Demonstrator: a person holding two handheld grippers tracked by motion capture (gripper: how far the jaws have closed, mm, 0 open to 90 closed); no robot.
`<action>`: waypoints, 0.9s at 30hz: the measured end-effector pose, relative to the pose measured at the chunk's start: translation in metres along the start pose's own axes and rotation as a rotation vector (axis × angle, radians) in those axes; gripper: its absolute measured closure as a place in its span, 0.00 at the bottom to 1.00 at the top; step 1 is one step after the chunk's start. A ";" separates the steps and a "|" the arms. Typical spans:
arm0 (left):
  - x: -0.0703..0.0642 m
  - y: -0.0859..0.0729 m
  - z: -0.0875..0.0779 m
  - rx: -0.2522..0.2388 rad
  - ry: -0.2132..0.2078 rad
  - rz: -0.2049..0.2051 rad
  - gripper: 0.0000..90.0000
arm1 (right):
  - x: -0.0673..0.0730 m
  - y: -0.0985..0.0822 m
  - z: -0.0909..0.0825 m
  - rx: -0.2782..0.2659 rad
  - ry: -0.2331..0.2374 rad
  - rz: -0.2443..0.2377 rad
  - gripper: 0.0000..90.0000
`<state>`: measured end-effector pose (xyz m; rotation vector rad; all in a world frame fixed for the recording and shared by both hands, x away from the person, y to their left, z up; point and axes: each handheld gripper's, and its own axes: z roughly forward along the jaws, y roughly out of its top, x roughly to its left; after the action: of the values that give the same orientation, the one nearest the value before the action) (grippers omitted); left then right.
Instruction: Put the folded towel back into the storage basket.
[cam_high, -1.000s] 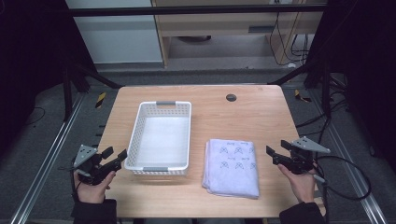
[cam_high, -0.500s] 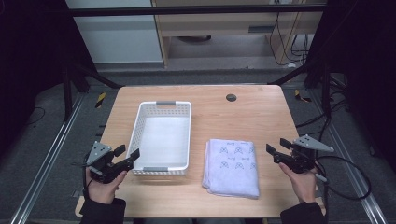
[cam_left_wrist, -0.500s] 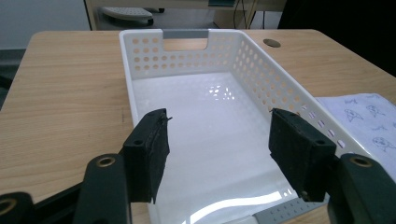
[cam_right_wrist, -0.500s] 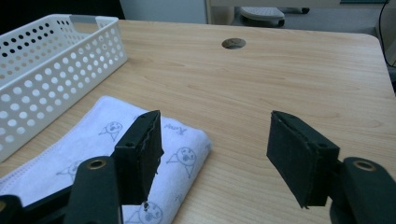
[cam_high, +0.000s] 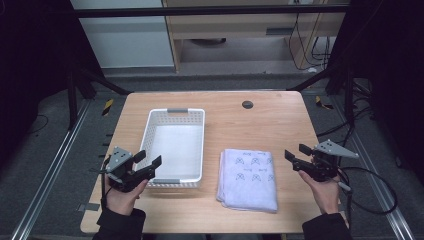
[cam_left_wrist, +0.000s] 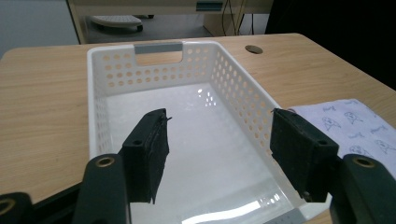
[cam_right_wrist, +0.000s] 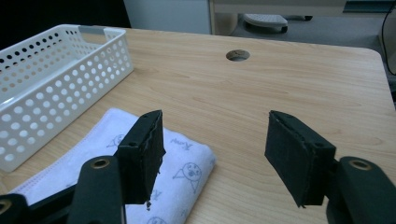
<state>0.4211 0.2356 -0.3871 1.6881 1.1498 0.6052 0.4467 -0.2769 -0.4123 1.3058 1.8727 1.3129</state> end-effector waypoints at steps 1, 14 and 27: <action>-0.002 0.001 0.001 -0.002 -0.003 0.001 0.40 | 0.000 0.001 0.000 -0.003 0.002 -0.002 0.41; -0.034 0.009 0.021 0.005 -0.057 0.045 0.40 | 0.008 0.014 0.007 -0.010 0.024 -0.008 0.41; -0.064 0.012 0.035 0.025 -0.101 0.083 0.43 | 0.013 0.019 0.015 0.002 0.039 -0.012 0.40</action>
<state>0.4268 0.1622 -0.3835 1.7743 1.0238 0.5526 0.4615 -0.2576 -0.4000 1.2763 1.9053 1.3402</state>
